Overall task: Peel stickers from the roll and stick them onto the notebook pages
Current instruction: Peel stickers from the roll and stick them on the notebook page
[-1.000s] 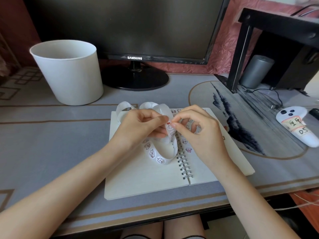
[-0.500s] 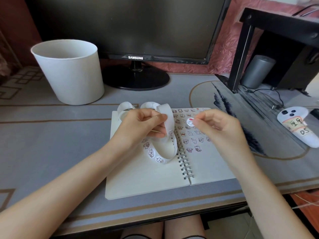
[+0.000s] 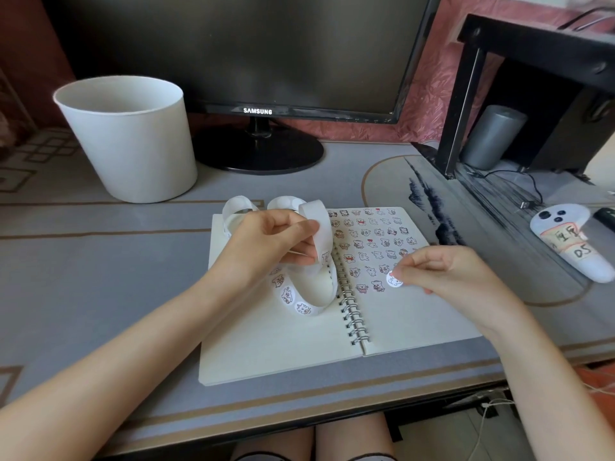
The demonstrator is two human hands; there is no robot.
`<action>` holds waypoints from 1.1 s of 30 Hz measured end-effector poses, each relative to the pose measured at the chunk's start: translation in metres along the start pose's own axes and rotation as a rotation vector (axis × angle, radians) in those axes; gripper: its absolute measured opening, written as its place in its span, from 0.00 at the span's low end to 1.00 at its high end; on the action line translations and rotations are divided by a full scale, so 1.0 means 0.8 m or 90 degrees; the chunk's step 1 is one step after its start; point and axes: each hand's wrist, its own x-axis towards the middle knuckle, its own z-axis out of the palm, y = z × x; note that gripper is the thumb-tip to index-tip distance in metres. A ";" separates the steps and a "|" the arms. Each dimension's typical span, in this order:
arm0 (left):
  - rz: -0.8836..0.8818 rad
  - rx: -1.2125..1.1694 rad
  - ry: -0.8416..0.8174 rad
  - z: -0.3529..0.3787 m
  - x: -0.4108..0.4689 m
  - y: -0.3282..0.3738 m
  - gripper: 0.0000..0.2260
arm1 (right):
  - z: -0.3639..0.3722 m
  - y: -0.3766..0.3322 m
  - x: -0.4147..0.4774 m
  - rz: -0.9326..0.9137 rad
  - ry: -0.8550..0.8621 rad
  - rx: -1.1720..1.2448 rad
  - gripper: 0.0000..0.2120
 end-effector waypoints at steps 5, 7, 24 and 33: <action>0.003 0.000 -0.001 0.000 0.000 0.000 0.08 | 0.000 0.001 -0.001 -0.006 -0.001 0.005 0.03; 0.003 -0.001 -0.001 -0.001 0.000 -0.001 0.08 | 0.001 0.001 -0.001 -0.009 -0.001 0.005 0.03; 0.007 0.010 0.001 -0.002 0.004 -0.005 0.09 | 0.004 0.008 0.002 -0.031 0.022 -0.016 0.03; 0.007 0.013 -0.004 -0.002 0.004 -0.007 0.10 | 0.010 0.017 0.005 -0.072 0.053 -0.060 0.07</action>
